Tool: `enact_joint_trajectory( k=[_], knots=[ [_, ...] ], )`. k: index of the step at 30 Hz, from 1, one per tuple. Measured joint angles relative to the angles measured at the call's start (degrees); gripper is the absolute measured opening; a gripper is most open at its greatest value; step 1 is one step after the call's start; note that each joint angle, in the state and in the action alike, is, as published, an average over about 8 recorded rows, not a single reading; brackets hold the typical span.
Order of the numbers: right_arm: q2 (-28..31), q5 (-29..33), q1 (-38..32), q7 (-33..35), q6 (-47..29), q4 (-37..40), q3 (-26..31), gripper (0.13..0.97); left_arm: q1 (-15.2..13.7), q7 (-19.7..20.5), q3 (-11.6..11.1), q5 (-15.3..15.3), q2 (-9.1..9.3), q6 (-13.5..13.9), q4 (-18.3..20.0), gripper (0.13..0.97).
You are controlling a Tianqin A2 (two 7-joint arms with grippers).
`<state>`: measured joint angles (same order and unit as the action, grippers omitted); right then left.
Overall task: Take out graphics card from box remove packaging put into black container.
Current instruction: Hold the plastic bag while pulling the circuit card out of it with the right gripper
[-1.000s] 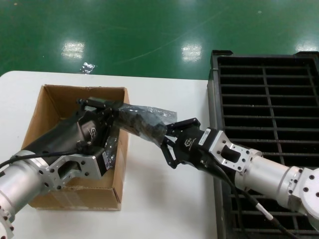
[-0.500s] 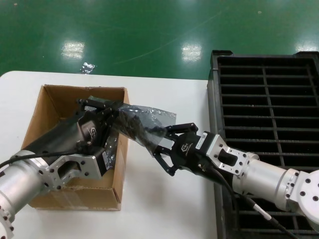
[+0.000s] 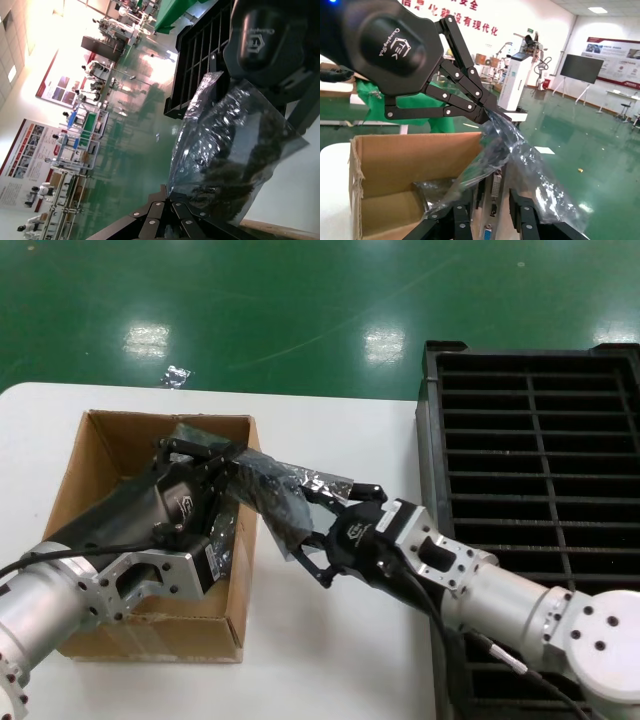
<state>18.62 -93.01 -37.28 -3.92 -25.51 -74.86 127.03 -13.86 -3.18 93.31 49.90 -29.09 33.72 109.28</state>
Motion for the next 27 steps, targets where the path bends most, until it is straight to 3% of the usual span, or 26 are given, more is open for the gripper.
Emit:
enact_joint_trajectory(
  k=[6, 15, 27],
  knots=[
    [-2.9, 1.5, 0.7, 0.1, 0.4, 1.7, -1.6, 0.299, 0.0, 0.0, 0.0, 0.0, 0.00, 0.0, 0.0, 0.139],
    [-4.9, 3.3, 1.5, 0.1, 1.0, 2.7, -4.3, 0.215, 0.0, 0.0, 0.0, 0.0, 0.00, 0.0, 0.0, 0.139],
    [-1.5, 8.2, 5.1, -5.6, -0.7, -5.4, -6.3, 0.186, 0.0, 0.0, 0.0, 0.0, 0.00, 0.0, 0.0, 0.139]
  ],
)
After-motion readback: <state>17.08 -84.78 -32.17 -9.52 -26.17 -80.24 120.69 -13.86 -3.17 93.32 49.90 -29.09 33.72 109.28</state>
